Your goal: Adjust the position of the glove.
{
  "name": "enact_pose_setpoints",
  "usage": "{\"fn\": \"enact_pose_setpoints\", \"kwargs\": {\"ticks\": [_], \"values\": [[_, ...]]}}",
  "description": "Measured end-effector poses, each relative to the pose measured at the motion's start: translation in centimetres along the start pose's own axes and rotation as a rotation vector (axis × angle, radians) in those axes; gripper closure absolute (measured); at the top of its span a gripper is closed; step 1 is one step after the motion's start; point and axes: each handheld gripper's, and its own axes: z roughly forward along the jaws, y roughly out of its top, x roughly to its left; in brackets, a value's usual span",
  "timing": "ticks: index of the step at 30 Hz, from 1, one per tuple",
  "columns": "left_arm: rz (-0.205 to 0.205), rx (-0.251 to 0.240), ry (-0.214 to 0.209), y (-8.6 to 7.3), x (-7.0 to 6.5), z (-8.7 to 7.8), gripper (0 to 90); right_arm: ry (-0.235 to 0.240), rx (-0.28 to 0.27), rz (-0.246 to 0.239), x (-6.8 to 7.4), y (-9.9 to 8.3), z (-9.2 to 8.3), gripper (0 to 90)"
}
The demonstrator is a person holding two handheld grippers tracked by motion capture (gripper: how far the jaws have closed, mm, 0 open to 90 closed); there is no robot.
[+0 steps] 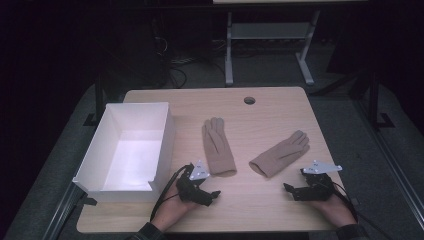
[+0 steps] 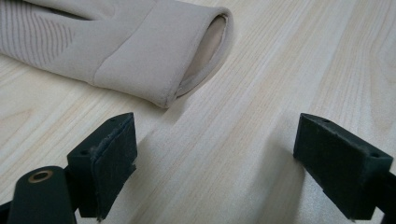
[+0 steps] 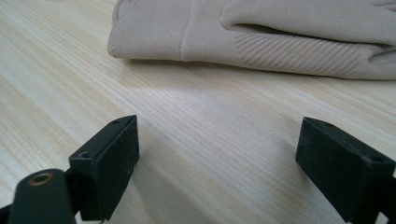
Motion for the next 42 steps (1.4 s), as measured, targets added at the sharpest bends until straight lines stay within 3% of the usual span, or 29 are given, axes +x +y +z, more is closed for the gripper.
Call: {"fn": "enact_pose_setpoints", "kwargs": {"ticks": [14,16,18,22,23,25,29,30,31,35,42], "values": [[0.002,0.0,-0.003,0.0,0.1,0.1,12.7,0.004,0.002,-0.003,0.0,0.1,0.0,16.8],[0.004,0.0,-0.004,0.0,0.1,0.0,12.8,-0.001,0.018,0.006,-0.2,0.4,-0.4,30.8],[0.005,0.0,-0.006,0.0,0.1,0.0,12.8,0.001,0.022,0.012,-0.2,0.6,-0.4,33.9],[0.0,-0.002,-0.011,0.0,0.2,0.0,12.8,0.008,0.019,0.007,0.0,1.2,-0.7,50.6],[0.0,-0.002,-0.011,0.0,0.2,0.0,12.8,0.008,0.019,0.007,0.0,1.2,-0.7,50.6],[-0.006,-0.007,-0.018,0.0,0.3,0.0,12.8,0.014,0.012,0.0,0.2,1.6,-0.7,62.6],[0.011,-0.002,-0.006,0.0,0.1,0.0,12.7,0.024,0.001,-0.017,0.3,2.4,-0.9,76.9],[0.011,-0.002,-0.006,0.0,0.1,0.0,12.7,0.024,0.001,-0.017,0.3,2.4,-0.9,76.9],[0.016,-0.002,-0.005,0.0,0.1,0.0,12.7,0.039,-0.016,-0.017,0.2,3.0,-0.9,83.2],[0.013,-0.002,-0.006,0.0,0.1,0.0,12.7,0.063,-0.023,-0.009,0.0,3.3,-0.7,89.7],[0.001,-0.013,-0.006,0.0,0.0,0.1,12.7,0.096,-0.032,-0.008,0.1,4.2,-0.2,90.0]]}}
